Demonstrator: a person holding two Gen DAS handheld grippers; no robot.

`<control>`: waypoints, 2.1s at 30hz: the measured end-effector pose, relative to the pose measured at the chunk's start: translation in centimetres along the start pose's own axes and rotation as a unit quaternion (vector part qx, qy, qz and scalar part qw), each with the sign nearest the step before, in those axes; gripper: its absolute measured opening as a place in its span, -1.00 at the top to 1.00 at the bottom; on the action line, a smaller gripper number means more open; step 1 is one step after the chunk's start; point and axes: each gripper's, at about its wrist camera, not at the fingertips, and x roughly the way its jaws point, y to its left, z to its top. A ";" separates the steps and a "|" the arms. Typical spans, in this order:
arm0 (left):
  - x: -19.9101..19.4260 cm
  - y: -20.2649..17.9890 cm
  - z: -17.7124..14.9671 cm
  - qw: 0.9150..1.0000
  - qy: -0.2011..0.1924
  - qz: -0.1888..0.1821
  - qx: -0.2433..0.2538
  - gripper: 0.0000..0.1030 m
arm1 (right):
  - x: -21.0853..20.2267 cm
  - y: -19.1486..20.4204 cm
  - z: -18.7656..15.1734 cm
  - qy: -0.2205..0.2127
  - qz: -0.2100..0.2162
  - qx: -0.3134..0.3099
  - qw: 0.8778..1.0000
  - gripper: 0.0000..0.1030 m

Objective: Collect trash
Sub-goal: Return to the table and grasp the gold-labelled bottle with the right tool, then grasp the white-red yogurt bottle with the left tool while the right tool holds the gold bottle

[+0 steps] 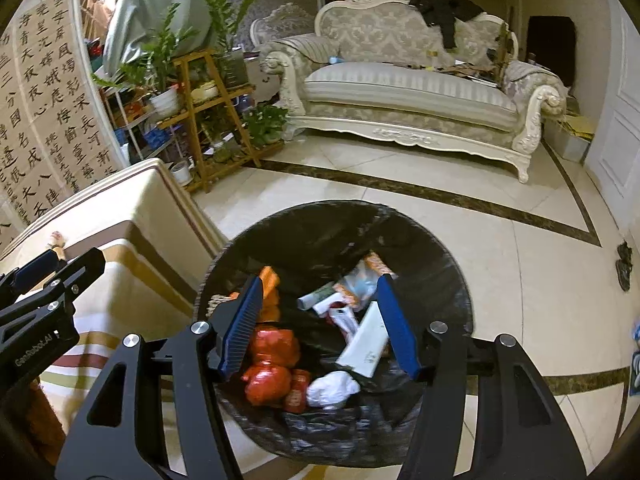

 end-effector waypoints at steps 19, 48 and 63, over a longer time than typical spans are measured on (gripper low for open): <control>-2.4 13.9 -3.0 0.990 0.012 0.105 -0.089 -0.53 | 0.1 12.7 0.9 0.006 0.086 -0.096 0.992 -0.12; -2.2 23.8 -4.9 0.974 0.034 0.155 -0.160 -0.53 | 6.1 30.0 1.1 0.079 0.162 -0.241 0.954 0.45; 0.8 20.8 -1.7 0.985 0.037 0.112 -0.129 -0.53 | 7.7 27.2 3.2 0.073 0.148 -0.196 0.967 0.55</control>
